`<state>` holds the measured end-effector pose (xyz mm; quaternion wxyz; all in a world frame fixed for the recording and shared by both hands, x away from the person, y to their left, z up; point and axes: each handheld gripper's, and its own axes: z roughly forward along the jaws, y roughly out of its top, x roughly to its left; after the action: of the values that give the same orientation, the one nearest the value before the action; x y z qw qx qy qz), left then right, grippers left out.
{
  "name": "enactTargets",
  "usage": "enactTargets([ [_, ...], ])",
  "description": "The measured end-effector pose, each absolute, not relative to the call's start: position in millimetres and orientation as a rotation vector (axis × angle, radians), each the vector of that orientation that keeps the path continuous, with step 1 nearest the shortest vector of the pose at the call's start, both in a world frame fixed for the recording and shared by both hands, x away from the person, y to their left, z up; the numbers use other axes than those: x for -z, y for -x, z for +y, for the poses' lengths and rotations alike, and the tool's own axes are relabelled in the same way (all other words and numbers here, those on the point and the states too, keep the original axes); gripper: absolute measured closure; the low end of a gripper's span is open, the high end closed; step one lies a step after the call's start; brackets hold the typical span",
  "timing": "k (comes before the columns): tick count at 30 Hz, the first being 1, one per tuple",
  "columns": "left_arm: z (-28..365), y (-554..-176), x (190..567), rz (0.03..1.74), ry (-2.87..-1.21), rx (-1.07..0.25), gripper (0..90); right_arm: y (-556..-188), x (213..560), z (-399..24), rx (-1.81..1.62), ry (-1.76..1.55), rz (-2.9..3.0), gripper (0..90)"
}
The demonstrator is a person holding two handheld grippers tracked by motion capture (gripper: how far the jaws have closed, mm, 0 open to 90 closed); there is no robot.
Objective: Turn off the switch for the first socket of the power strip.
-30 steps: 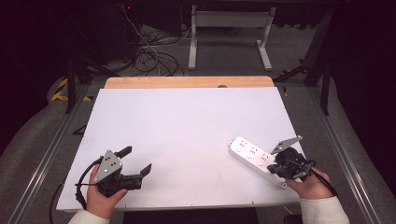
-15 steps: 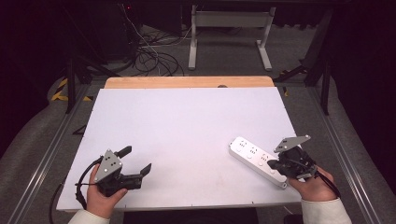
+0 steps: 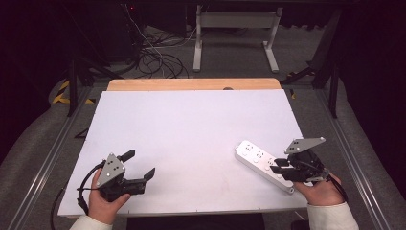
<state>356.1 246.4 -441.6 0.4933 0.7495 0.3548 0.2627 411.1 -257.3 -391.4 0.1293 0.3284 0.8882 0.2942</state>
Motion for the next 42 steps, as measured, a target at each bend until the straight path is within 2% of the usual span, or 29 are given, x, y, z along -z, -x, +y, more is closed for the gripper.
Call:
enactTargets([
  [8, 246.4, -354.3, 440.0, 0.855, -1.822, -0.637, 11.4, -405.7, 381.7, -258.4, -0.978, -0.912, 2.503, 37.3],
  [24, 248.7, -350.8, 438.3, 0.871, -1.818, -0.625, 11.9, -403.5, 379.3, -245.4, -1.195, -0.806, 2.385, 1.8],
  [42, 249.9, -348.0, 437.4, 0.866, -1.81, -0.629, 11.7, -416.9, 409.2, -228.8, -1.544, -0.755, 2.315, 0.0],
])
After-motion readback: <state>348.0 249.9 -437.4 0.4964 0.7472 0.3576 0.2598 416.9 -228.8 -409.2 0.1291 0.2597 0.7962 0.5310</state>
